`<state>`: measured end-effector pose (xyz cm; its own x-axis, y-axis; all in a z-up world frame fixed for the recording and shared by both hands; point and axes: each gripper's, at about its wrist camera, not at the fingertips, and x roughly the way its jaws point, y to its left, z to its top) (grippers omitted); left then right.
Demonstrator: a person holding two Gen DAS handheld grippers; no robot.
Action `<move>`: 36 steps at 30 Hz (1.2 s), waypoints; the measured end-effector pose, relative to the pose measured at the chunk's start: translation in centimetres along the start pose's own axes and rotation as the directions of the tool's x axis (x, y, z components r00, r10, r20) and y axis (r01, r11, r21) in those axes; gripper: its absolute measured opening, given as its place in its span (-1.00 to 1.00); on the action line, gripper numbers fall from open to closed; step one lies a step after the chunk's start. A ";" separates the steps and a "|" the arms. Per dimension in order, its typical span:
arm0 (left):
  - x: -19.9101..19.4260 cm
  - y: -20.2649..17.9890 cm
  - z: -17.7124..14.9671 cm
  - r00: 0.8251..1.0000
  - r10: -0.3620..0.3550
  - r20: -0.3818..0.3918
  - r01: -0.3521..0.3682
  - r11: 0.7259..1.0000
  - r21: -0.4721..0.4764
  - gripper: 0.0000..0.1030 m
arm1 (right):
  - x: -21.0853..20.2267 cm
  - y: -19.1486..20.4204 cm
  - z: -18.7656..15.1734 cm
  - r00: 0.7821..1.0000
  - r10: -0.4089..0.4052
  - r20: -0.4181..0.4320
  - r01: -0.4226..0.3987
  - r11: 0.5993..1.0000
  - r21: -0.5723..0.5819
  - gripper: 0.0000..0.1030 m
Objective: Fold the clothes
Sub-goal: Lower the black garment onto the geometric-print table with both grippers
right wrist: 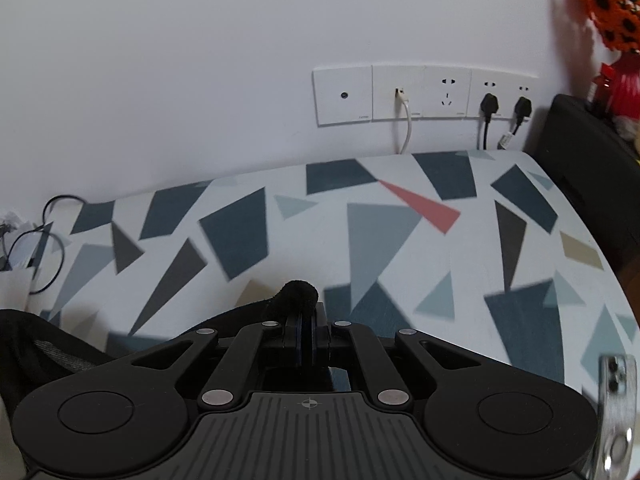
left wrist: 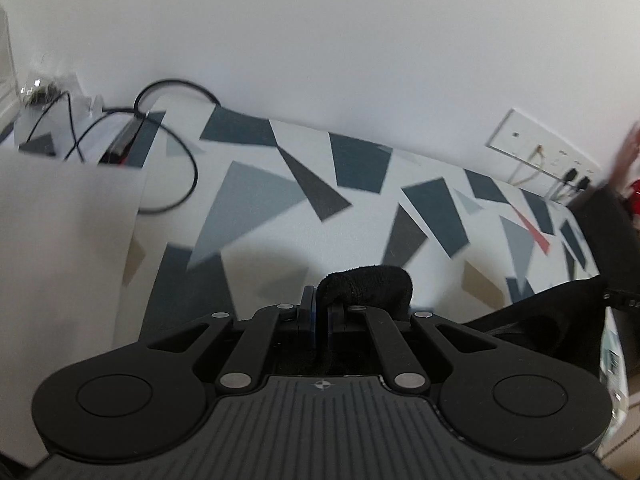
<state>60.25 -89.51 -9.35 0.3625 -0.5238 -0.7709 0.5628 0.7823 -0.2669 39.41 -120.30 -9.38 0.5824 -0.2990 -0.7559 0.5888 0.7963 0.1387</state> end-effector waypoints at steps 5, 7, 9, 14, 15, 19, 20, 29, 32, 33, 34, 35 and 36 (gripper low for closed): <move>1.5 -1.5 4.1 0.993 0.063 0.102 -0.062 0.998 -0.011 -0.90 | 1.6 -2.7 4.6 0.990 -0.018 0.142 0.017 1.000 0.013 -0.94; 2.5 -1.8 5.4 0.989 0.087 0.120 -0.083 0.996 -0.035 -0.90 | 3.0 -4.1 6.0 0.988 -0.007 0.152 0.000 0.999 0.047 -0.94; 3.8 -2.0 6.1 0.988 0.105 0.114 -0.099 0.994 -0.054 -0.90 | 4.6 -5.4 7.0 0.989 0.000 0.150 -0.010 0.997 0.072 -0.94; 7.1 -3.2 6.9 0.981 0.162 0.109 -0.161 0.987 -0.013 -0.90 | 8.9 -6.5 7.0 0.994 0.007 0.106 -0.013 0.998 0.059 -0.94; 7.7 -3.3 7.3 0.979 0.171 0.113 -0.170 0.985 -0.014 -0.90 | 9.6 -6.6 7.1 0.994 0.008 0.107 -0.014 0.998 0.057 -0.94; 9.8 -4.0 9.6 0.968 0.199 0.152 -0.196 0.980 -0.038 -0.90 | 11.7 -6.7 8.5 0.991 0.000 0.132 -0.009 0.998 0.063 -0.94; 10.3 -4.3 10.1 0.964 0.205 0.168 -0.202 0.979 -0.037 -0.90 | 12.2 -6.7 9.0 0.989 -0.004 0.146 -0.005 0.998 0.063 -0.94; 17.8 -6.3 10.3 0.960 0.277 0.040 -0.279 0.958 0.071 0.10 | 19.7 -6.0 10.5 0.998 -0.046 0.049 0.047 0.999 -0.010 -0.62; 17.0 -5.9 9.4 0.965 0.259 0.025 -0.260 0.962 0.080 0.32 | 20.8 -5.8 9.2 0.995 -0.098 0.032 0.099 0.995 -0.023 0.18; 16.4 -5.6 9.2 0.969 0.245 0.020 -0.246 0.966 0.085 0.32 | 20.5 -6.0 8.7 0.995 -0.093 0.044 0.093 0.996 -0.011 0.18; 15.8 -5.3 9.1 0.972 0.236 0.017 -0.237 0.967 0.089 0.32 | 20.0 -6.2 8.3 0.996 -0.073 0.051 0.073 0.997 0.000 0.19; 14.8 -5.0 8.9 0.973 0.228 0.018 -0.229 0.970 0.086 0.32 | 19.4 -6.5 8.0 0.997 -0.053 0.052 0.052 0.999 0.012 0.23; 13.8 -4.7 8.8 0.975 0.219 0.019 -0.220 0.972 0.082 0.34 | 18.6 -6.8 7.7 0.997 -0.042 0.061 0.040 0.999 0.028 0.29</move>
<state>69.12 -103.41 -13.68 0.4912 -0.3457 -0.7996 0.5278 0.8483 -0.0425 50.53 -135.28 -19.46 0.5904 -0.3637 -0.7205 0.6273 0.7685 0.1261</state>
